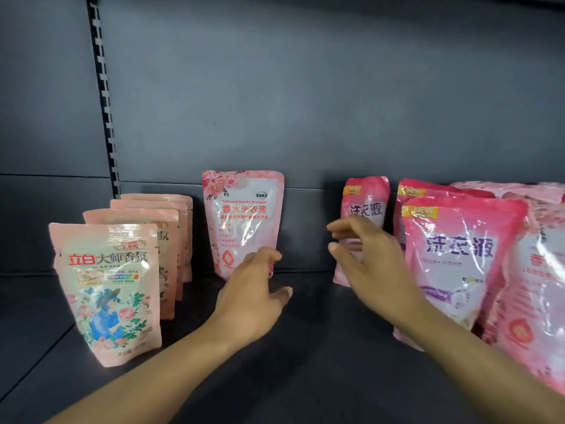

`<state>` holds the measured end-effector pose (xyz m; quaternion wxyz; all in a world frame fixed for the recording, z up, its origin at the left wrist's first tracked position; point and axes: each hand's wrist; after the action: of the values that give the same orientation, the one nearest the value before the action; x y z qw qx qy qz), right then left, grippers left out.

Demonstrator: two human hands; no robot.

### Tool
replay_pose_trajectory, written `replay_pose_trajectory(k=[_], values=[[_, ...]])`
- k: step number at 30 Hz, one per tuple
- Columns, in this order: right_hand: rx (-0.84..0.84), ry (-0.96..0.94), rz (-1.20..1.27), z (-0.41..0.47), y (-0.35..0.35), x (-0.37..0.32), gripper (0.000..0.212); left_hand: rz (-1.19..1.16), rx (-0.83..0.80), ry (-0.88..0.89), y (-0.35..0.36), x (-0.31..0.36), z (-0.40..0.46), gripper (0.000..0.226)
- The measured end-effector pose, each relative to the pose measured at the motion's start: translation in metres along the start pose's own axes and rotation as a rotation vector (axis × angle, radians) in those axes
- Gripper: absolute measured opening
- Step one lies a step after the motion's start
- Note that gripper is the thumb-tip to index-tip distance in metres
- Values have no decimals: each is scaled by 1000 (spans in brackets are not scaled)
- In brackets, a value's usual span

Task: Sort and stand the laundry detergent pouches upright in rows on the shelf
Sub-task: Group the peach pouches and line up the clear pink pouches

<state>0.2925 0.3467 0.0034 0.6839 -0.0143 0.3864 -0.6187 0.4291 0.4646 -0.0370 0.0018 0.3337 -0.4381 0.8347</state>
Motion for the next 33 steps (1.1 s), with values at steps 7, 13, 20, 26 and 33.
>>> replay_pose_trajectory(k=[7, 13, 20, 26, 33], values=[[135, 97, -71, -58, -79, 7, 23, -76, -113, 186, 26, 66, -18, 40], [382, 98, -168, -93, -154, 23, 26, -158, -141, 294, 55, 127, -33, 41], [634, 191, -29, -90, -230, 69, 48, -175, -159, 271, 93, 196, -48, 43], [360, 331, 198, -68, -249, 120, 32, -213, -156, 143, 134, 238, -53, 50], [370, 399, 506, -75, -260, 127, 29, -365, -92, 2, 161, 253, -53, 52]])
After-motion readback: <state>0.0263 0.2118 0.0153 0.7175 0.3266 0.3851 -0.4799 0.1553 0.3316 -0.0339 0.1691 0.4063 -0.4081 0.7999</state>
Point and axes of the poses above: each hand's wrist, its own z-axis towards the middle knuckle, its own y-axis out of the palm, x = y × z, and after that the axes turned 6 degrees about z, right-handed
